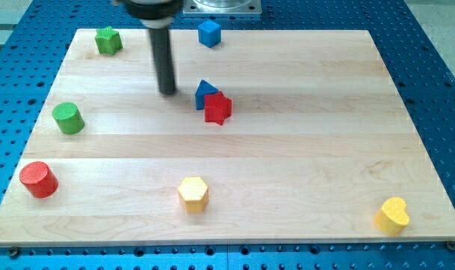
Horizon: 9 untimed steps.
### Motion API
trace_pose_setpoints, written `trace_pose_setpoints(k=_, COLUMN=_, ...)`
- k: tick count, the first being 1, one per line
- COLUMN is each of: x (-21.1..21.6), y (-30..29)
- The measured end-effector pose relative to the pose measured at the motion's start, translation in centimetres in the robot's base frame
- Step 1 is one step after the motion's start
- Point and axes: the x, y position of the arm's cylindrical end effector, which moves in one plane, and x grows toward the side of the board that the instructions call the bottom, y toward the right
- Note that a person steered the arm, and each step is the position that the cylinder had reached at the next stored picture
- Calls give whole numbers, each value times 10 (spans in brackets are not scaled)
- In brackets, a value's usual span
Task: Move the blue cube into the red star
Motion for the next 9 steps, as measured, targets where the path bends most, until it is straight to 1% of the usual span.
trace_pose_setpoints(k=1, x=-60, y=-26)
trace_pose_setpoints(k=2, x=-100, y=18)
trace_pose_setpoints(k=3, x=-147, y=33)
trace_pose_setpoints(k=4, x=-145, y=70)
trace_pose_setpoints(k=5, x=-138, y=134)
trace_pose_setpoints(k=6, x=-101, y=189)
trace_pose_setpoints(k=7, x=-124, y=197)
trace_pose_setpoints(k=8, x=-129, y=219)
trace_pose_setpoints(k=9, x=-67, y=209)
